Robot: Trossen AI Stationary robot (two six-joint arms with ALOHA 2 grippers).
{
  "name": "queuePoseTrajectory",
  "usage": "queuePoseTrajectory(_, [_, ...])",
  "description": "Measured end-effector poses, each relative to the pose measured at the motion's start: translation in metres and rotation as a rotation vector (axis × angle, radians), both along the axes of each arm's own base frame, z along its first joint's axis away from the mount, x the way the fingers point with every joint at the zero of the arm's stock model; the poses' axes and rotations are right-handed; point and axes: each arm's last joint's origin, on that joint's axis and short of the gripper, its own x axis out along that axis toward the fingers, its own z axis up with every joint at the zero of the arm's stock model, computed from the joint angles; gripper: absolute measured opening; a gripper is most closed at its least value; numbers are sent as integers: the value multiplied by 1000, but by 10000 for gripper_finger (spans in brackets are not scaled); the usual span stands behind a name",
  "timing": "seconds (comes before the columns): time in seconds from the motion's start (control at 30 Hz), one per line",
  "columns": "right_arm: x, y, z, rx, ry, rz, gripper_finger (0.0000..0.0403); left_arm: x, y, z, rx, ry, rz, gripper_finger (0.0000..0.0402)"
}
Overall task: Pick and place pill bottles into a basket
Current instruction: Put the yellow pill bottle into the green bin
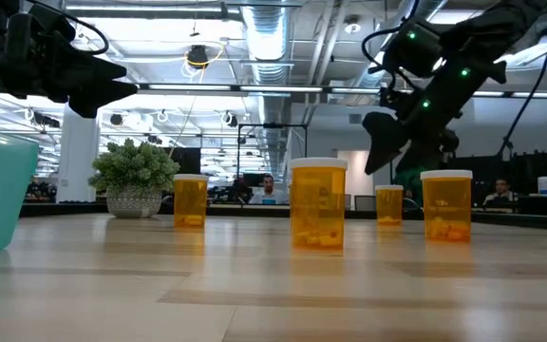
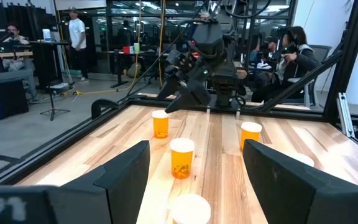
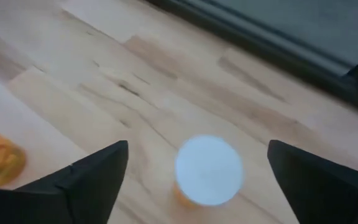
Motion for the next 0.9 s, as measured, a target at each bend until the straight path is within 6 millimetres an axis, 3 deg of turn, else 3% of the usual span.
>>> queuePoseTrajectory(0.5, [-5,-21,-7,66,26,-37,384,0,0,0,-1,0,0,249])
queuePoseTrajectory(0.9, [-6,-25,-8,106,18,-25,385,0,0,0,-9,-2,0,249])
